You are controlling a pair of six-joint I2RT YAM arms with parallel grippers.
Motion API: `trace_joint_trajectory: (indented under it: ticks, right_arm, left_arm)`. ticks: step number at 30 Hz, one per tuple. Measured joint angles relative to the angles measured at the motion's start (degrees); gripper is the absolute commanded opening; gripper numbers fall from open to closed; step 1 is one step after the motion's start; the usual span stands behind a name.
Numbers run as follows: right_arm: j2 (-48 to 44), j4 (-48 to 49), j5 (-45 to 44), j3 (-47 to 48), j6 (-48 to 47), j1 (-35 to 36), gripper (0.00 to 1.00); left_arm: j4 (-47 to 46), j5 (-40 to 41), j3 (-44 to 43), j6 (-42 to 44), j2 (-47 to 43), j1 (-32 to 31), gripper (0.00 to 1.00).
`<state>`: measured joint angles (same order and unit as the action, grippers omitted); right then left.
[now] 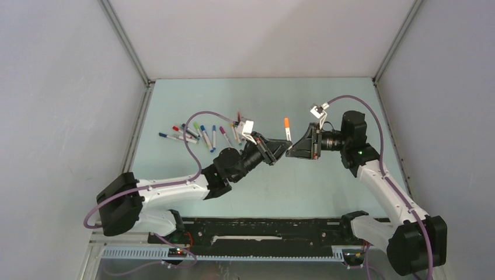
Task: Open the pen caps
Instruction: Pick up the pen from the center of the board, then open the pen cap from the pen.
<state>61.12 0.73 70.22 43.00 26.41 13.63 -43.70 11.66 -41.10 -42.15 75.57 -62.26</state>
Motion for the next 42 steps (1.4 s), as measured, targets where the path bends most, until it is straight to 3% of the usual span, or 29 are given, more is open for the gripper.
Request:
trace_joint_trajectory:
  ticks: [3,4,10,11,13,21,28,42]
  right_arm:
    - [0.04,0.68,0.07,-0.02,-0.04,-0.22,0.00]
    - [0.02,0.81,0.20,-0.02,-0.02,-0.37,0.00]
    - [0.00,0.26,3.30,-0.02,-3.85,-1.99,0.00]
    - [-0.11,-0.68,4.33,-0.02,-6.03,-2.51,0.00]
    - [-0.59,-3.96,6.40,-0.04,-11.34,-3.39,0.00]
    - [-2.34,-13.42,10.40,-0.07,-25.22,-3.96,0.00]
    - [-2.34,-15.89,11.08,-0.07,-28.46,-3.23,0.00]
    - [-2.32,-16.39,11.08,-0.07,-28.79,-2.43,0.00]
  left_arm:
    - [-0.72,0.11,0.00,-0.33,0.26,-0.02,0.04]
    - [-0.98,0.09,0.00,-0.44,0.28,-0.02,0.10]
    - [-1.07,-0.31,0.00,-0.15,-0.09,-0.11,0.79]
    - [-0.26,-0.44,0.00,-0.02,-0.76,-0.09,0.88]
    - [3.13,-1.33,0.00,0.70,-3.39,0.55,0.94]
    - [12.66,-11.10,0.00,2.34,-18.25,9.51,1.00]
    - [17.86,-18.64,-3.96,3.67,-15.76,9.51,1.00]
    - [20.92,-24.15,-11.28,4.28,-3.30,8.37,0.65]
